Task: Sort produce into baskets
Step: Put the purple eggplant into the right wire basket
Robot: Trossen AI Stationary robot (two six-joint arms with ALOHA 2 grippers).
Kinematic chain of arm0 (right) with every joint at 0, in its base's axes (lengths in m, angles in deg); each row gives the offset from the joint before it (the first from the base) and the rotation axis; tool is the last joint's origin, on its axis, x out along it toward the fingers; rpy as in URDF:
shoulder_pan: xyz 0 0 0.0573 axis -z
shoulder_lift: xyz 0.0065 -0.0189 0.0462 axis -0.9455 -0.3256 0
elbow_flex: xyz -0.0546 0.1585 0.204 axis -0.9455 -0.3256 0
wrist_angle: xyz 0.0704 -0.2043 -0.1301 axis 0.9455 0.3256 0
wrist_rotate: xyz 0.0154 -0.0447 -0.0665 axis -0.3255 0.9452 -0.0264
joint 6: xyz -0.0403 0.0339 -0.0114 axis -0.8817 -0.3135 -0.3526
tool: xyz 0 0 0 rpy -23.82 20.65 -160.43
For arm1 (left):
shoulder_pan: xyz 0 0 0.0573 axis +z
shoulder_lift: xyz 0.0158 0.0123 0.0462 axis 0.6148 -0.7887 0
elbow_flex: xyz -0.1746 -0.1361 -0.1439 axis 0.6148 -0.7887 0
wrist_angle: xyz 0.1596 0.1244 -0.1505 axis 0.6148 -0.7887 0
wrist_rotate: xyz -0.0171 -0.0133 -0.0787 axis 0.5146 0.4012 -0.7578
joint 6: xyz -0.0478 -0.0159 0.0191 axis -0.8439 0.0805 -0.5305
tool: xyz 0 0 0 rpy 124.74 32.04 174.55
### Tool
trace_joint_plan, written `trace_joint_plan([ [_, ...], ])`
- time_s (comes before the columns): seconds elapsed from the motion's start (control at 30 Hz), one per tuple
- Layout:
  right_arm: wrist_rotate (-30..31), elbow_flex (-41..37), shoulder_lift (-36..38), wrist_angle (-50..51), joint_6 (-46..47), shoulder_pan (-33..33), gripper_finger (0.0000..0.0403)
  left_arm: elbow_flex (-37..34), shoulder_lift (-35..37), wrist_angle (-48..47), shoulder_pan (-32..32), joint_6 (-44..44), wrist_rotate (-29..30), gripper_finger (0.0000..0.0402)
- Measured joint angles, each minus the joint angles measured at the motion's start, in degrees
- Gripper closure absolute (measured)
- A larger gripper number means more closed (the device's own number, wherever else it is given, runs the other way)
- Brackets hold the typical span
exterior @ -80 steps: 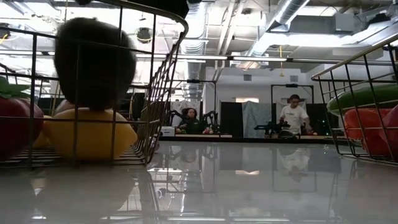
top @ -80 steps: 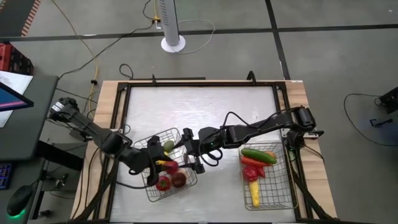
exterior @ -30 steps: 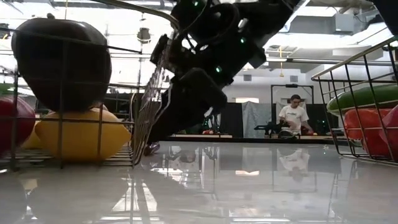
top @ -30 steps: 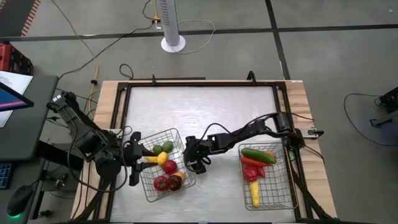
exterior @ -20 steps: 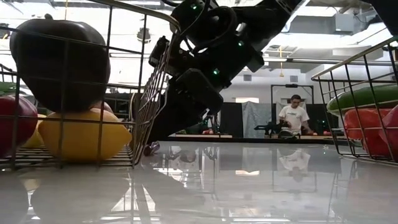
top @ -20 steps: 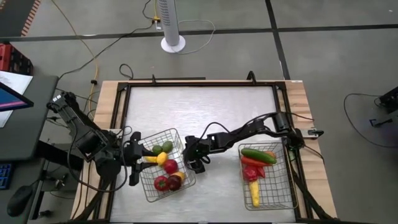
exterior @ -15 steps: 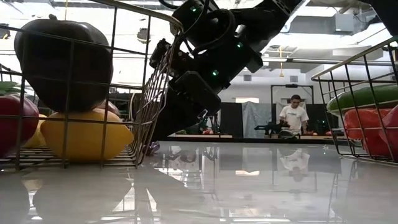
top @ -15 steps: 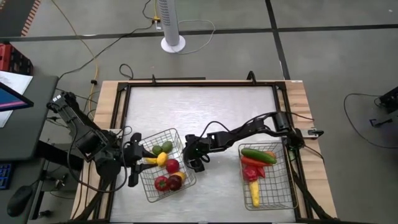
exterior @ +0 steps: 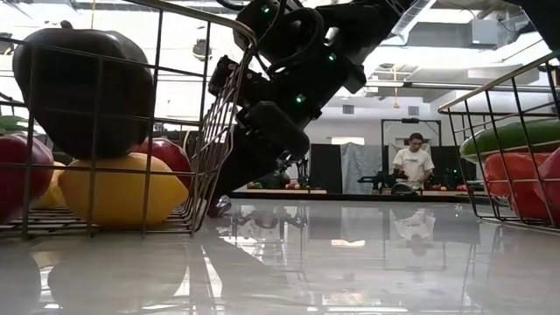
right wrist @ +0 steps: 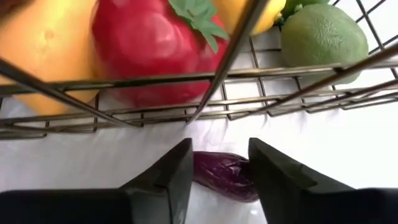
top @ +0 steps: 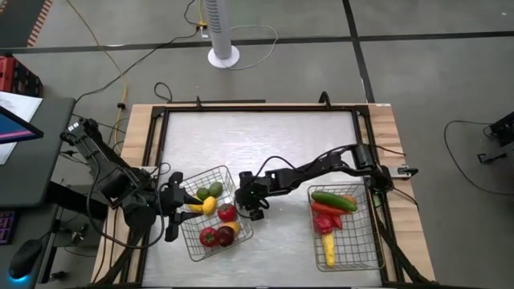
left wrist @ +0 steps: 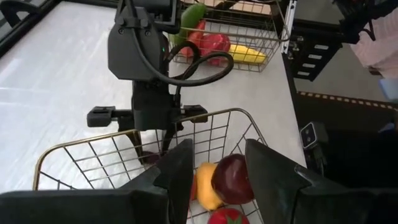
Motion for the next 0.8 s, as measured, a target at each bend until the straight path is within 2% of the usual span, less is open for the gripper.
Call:
trace_joint_plan([
  [0.4,1.49,0.44,0.12,4.94,0.49,0.11,0.0327,0.00,0.00,0.04,0.00,-0.27,-0.82,0.0269],
  [0.6,2.73,0.30,2.55,10.02,0.53,0.15,0.0376,0.00,0.00,0.08,0.00,-0.71,-1.76,0.0269],
  [0.7,3.41,0.18,4.13,11.12,0.60,0.15,0.0386,0.00,0.00,0.13,0.00,-0.74,-1.76,0.0269],
  [0.8,3.40,0.18,5.57,10.90,0.60,0.17,0.0377,0.00,0.00,0.16,0.00,-0.76,-1.76,0.0269],
])
